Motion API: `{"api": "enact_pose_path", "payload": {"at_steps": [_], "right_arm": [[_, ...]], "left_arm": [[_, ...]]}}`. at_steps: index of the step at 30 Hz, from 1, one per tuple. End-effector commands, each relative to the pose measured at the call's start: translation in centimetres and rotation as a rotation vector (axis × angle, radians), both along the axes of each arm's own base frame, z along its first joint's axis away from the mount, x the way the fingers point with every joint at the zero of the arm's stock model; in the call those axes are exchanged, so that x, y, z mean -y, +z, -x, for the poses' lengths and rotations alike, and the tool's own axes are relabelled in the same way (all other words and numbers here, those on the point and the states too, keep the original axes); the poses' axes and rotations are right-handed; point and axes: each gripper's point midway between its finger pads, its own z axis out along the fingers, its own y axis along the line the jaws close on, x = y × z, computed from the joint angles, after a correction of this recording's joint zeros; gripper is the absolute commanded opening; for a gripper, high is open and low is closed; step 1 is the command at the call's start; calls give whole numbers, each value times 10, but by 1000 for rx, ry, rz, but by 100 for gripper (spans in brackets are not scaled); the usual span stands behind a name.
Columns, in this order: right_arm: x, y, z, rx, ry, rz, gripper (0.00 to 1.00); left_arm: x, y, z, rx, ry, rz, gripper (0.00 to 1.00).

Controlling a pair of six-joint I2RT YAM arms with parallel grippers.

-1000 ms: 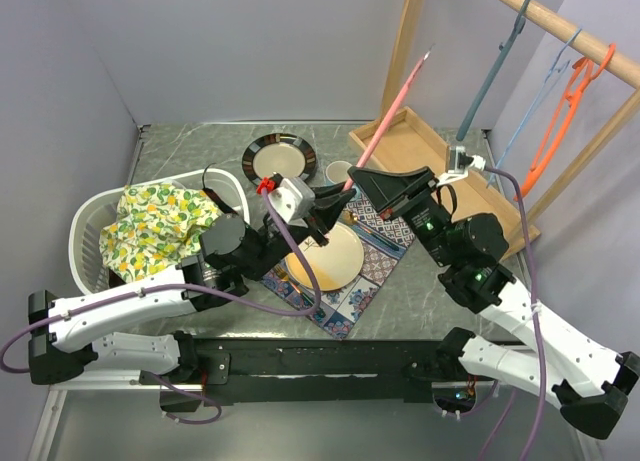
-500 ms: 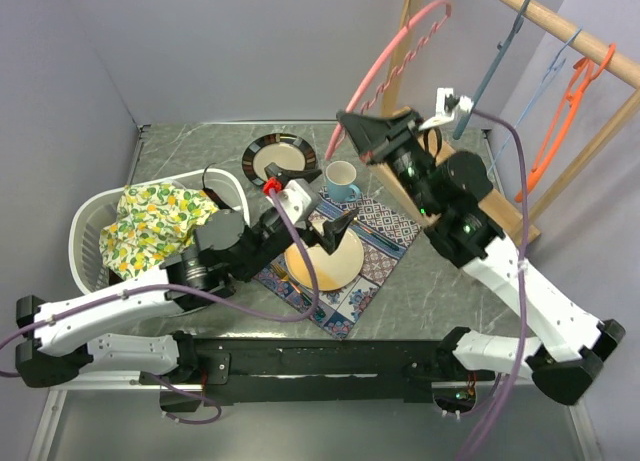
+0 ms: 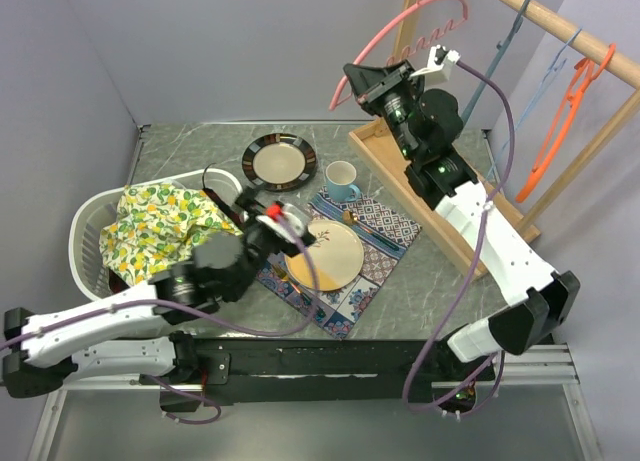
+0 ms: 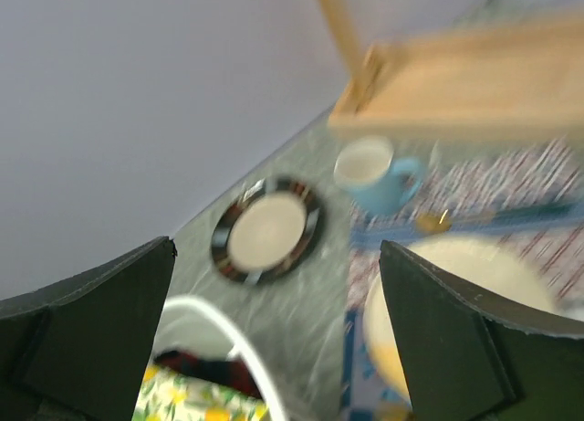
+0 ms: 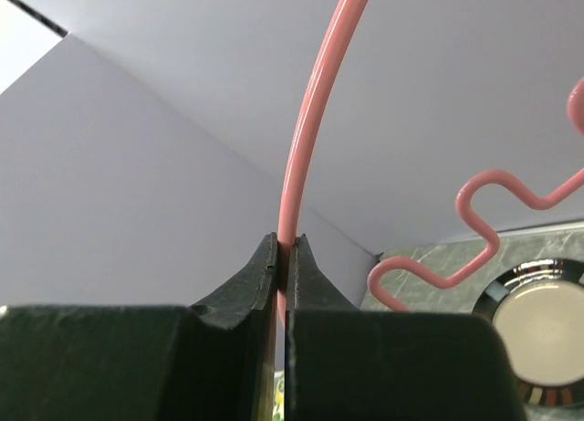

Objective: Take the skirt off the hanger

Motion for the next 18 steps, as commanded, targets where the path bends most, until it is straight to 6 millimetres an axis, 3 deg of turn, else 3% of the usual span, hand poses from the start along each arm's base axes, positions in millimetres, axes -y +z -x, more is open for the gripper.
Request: {"api": "enact_pose_path", "payload": {"at_steps": [1,8,18], "right_arm": [[25,51,-5,111,-25,-105,0],[39,50,-25,88,-32,-186,0],[56,50,-55,68,-23,-232,0]], "left_arm": [[-16,-39,-14,24,150,-172,99],[-18,-27,-8,32,113,-111,99],[-47,-1,3,92,106,4,99]]}}
